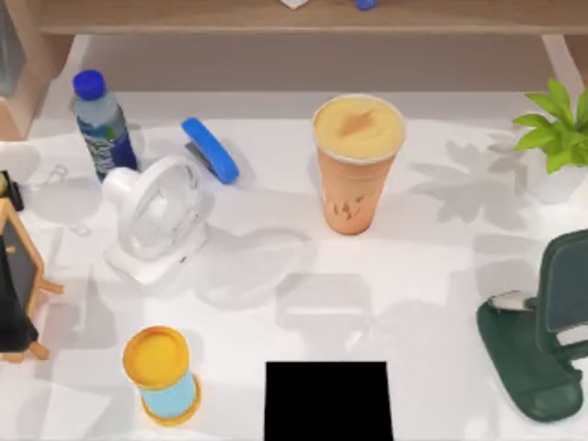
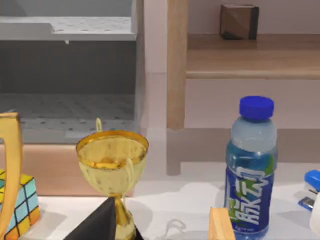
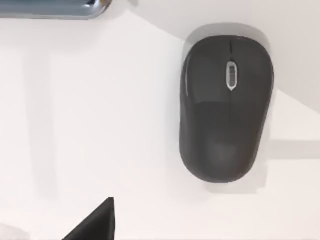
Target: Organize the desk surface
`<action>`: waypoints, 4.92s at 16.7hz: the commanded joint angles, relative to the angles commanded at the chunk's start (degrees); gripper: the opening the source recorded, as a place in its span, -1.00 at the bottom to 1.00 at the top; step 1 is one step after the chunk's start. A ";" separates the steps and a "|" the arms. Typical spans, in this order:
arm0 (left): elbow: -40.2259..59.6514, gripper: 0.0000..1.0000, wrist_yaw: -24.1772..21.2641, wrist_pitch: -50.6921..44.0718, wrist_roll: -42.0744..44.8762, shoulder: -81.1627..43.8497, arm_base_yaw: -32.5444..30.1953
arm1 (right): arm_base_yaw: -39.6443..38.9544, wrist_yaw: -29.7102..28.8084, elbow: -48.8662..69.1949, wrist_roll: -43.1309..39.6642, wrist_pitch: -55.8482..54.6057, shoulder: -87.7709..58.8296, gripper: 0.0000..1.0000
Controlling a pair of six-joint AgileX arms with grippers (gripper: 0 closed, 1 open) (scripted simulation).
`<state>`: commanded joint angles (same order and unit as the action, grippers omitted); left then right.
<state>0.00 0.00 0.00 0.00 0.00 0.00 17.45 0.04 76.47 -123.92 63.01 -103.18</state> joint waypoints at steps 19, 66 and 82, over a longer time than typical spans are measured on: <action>0.00 1.00 0.00 0.00 0.00 0.00 0.00 | 0.13 -0.08 -11.75 0.17 -19.33 -7.70 0.25; 0.00 1.00 0.00 0.00 0.00 0.00 0.00 | -21.53 -2.93 10.37 -51.52 1.59 6.63 -1.00; 0.00 1.00 0.00 0.00 0.00 0.00 0.00 | -67.84 0.41 1.62 -163.08 -7.47 -4.16 -1.00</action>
<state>0.00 0.00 0.00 0.00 0.00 0.00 -50.39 0.46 78.09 -287.00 55.54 -107.34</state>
